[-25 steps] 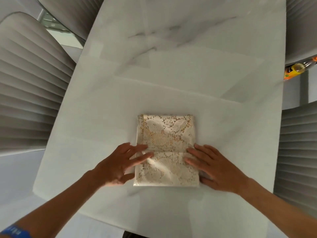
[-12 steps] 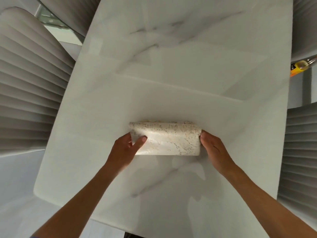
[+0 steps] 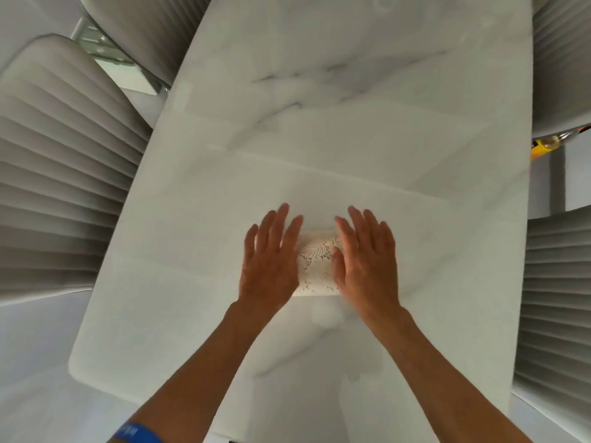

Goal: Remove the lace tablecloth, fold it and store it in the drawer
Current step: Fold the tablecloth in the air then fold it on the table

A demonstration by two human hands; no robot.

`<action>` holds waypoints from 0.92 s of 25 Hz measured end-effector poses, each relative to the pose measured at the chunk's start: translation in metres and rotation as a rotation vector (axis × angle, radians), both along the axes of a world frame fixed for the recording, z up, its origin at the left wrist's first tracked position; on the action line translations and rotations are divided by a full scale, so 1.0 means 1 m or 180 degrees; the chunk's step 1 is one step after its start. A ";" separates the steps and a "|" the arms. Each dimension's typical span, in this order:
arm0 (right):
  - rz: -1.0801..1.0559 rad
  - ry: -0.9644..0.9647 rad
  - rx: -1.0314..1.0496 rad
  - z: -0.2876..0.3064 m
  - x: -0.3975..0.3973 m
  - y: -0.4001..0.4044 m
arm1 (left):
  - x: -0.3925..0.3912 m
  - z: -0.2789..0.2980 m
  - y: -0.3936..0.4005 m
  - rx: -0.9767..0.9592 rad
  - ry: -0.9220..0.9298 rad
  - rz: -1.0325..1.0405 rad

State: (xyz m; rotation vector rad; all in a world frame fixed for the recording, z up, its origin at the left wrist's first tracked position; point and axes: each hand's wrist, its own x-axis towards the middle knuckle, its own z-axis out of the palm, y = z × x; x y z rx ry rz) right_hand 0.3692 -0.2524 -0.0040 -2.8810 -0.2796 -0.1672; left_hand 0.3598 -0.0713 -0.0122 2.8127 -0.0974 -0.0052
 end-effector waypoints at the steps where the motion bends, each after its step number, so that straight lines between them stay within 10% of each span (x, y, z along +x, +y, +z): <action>1: 0.0405 0.0053 -0.0082 -0.005 0.000 0.007 | 0.000 -0.004 -0.005 0.0201 0.0063 -0.0632; 11: 0.0407 0.0472 -0.0547 -0.056 -0.002 0.011 | -0.005 -0.045 -0.001 0.0445 0.0549 -0.0992; 16: 0.0131 0.1144 -0.0828 -0.016 -0.002 0.011 | -0.068 -0.001 -0.030 -0.1083 0.1121 0.1997; 20: -0.1199 0.2873 0.2012 0.000 -0.076 0.016 | -0.124 0.022 -0.042 -0.3172 0.1615 0.3402; 23: -0.1797 0.3259 0.3420 0.021 -0.135 0.028 | -0.164 0.046 -0.008 -0.4029 0.2327 0.3245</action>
